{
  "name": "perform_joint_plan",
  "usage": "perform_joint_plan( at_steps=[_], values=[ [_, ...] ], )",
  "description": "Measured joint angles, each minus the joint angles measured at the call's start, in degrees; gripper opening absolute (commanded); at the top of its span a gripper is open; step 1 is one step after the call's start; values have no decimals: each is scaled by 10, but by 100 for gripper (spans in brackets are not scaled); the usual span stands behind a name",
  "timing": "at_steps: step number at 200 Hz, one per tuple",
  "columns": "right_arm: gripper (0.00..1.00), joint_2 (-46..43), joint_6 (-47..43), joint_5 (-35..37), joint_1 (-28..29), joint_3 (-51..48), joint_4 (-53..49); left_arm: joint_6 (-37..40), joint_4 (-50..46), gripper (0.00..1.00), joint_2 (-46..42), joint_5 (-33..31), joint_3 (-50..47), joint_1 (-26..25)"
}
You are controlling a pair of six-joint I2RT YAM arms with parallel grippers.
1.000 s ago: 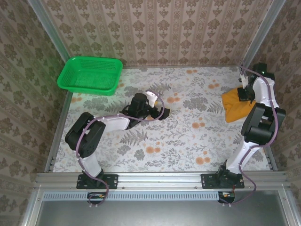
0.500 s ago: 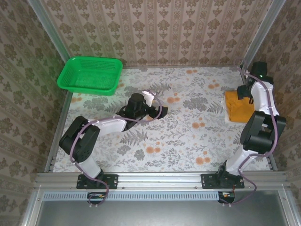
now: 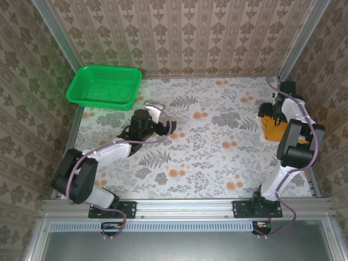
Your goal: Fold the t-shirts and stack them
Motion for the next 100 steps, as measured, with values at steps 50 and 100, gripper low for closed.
perform_joint_plan(
  at_steps=[50,100],
  values=[
    [100,-106,44,-79,3,-143,149,42,-27,100,-116,-48,-69,127],
    [100,-266,55,-66,90,-349,428,92,-10,100,-190,-136,-161,215]
  ],
)
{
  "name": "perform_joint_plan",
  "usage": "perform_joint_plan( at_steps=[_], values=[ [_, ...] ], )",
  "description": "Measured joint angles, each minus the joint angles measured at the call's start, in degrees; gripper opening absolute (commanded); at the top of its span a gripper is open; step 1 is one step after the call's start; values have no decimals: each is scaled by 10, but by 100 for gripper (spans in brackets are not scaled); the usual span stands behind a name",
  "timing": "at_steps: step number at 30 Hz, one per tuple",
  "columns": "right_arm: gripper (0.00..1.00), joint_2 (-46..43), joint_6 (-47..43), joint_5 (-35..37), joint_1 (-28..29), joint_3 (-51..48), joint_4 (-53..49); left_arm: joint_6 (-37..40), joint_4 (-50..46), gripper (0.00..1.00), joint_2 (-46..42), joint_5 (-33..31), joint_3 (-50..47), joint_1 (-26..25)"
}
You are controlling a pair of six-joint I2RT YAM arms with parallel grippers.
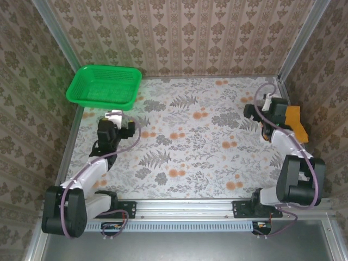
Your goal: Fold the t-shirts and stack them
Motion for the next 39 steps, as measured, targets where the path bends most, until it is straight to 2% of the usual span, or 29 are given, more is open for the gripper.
perform_joint_plan(
  at_steps=[3,6,9,13,16,20,26,39],
  values=[
    [100,-8,5,16,29,-66,79,9,17,100,15,1,-18,44],
    [100,-12,9,40,41,-104,100,10,54,100,62,10,-18,71],
    [100,-29,7,45,52,-132,130,11,99,100,114,33,-18,75],
    [100,-27,4,33,64,-181,226,11,150,100,174,64,-19,80],
    [100,7,-4,15,71,-208,294,13,214,100,223,79,-26,83],
    [100,67,-13,8,83,-221,362,12,217,100,253,80,-24,86],
    [100,88,-27,22,106,-218,381,12,236,100,253,68,-24,87],
    [100,88,-28,31,107,-216,389,12,242,100,253,68,-24,87]
  ],
)
